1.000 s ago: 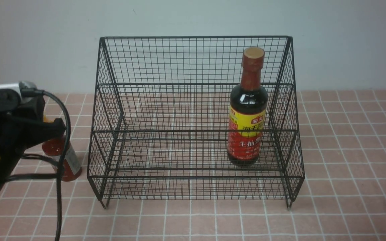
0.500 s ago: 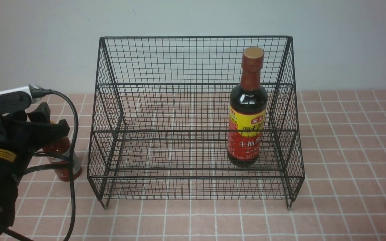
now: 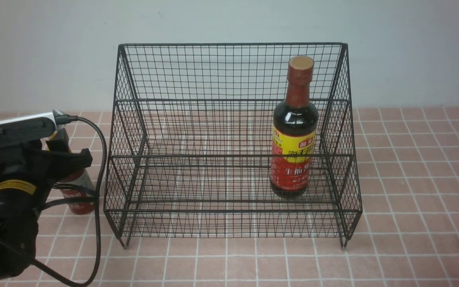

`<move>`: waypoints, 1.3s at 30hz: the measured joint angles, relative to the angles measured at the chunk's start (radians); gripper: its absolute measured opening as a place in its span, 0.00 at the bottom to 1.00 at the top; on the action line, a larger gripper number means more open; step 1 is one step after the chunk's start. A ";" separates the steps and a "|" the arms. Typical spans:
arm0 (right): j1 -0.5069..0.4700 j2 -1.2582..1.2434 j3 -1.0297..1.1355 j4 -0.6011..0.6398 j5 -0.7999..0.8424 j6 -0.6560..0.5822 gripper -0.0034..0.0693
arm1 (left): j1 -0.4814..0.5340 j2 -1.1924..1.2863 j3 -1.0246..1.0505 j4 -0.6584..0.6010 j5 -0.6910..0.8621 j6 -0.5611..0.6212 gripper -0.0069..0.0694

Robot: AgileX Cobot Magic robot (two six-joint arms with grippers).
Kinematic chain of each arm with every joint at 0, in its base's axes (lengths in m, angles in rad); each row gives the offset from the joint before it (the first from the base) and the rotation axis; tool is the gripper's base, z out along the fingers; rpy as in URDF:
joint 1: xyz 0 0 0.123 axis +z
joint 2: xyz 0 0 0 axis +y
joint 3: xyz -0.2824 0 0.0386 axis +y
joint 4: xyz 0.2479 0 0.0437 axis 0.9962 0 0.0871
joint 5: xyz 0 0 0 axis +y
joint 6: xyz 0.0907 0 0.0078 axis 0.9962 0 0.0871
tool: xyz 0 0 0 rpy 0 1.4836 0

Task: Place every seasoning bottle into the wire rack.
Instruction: Use the left arm to grab the condiment bottle closest to it, then use the left arm to put the condiment bottle back on the shelf

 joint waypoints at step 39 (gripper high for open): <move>0.000 0.000 0.000 0.000 0.000 0.000 0.03 | -0.105 -0.826 -0.084 0.226 0.746 -0.047 0.25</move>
